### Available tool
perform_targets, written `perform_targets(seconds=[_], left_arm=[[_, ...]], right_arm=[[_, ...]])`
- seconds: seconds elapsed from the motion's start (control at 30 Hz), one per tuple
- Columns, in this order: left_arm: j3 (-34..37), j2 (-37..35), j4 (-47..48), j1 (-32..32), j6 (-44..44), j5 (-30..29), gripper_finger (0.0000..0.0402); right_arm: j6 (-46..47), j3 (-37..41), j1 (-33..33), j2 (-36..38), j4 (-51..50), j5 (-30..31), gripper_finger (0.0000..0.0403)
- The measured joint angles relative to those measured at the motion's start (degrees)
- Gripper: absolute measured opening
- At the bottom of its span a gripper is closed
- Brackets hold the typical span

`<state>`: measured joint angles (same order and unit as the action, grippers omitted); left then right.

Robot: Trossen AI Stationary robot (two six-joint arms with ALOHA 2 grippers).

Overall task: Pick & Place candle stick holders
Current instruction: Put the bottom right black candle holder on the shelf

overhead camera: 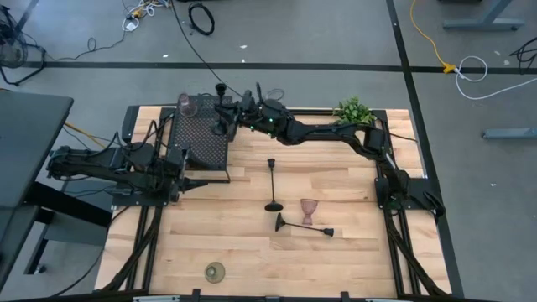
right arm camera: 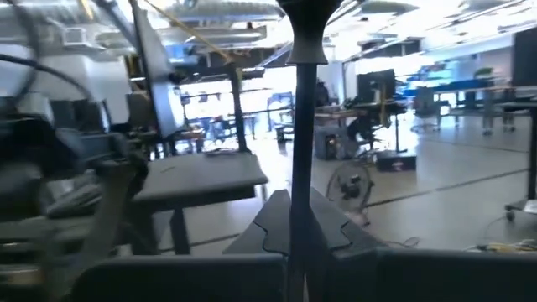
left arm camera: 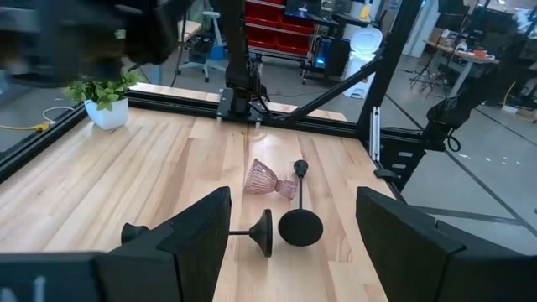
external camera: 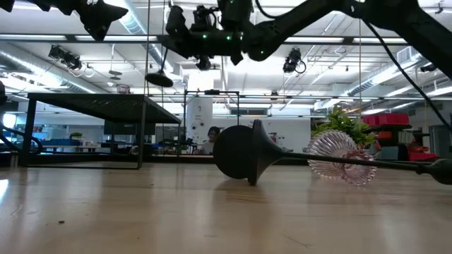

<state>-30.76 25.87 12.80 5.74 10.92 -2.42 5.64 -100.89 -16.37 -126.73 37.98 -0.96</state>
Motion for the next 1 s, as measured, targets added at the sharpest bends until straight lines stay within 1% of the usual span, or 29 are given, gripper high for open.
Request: perform_targets(seconds=[0.13, 0.37, 0.47, 0.57, 0.67, 0.73, 0.9, 1.0], left_arm=[[0.0, 0.0, -0.1, 0.0, -0.2, -0.1, 0.0259], [0.0, 0.0, -0.5, 0.0, -1.5, -1.4, 0.0259], [0.0, 0.0, -2.4, 0.0, -1.7, -1.6, 0.0259], [0.0, 0.0, -3.5, 0.0, -2.6, -2.2, 0.0259], [0.0, 0.0, -3.5, 0.0, -2.6, -2.5, 0.0259], [0.0, 0.0, -4.0, 0.0, -2.6, -2.5, 0.0259], [0.0, 0.0, -4.7, 0.0, -2.6, -2.5, 0.0259], [0.0, 0.0, -4.6, 0.0, -2.7, -2.5, 0.0259]], right_arm=[[3.5, -0.2, -2.6, -1.2, 2.8, -0.6, 0.0003], [6.0, -0.2, -5.0, -4.3, 3.7, -1.1, 0.0003], [6.1, -0.3, -5.5, -4.3, 4.9, -0.7, 0.0003], [4.8, -1.5, -5.6, -4.3, 4.0, 0.0, 0.0003], [4.2, -4.8, -5.7, -5.2, 3.1, -0.3, 0.0003], [4.1, -8.0, -5.6, -5.9, -1.2, -0.6, 0.0003], [3.5, -15.7, -5.9, -10.6, -9.4, -1.9, 0.0003], [2.8, -18.0, -6.3, -11.9, -8.8, -1.7, 0.0003]])
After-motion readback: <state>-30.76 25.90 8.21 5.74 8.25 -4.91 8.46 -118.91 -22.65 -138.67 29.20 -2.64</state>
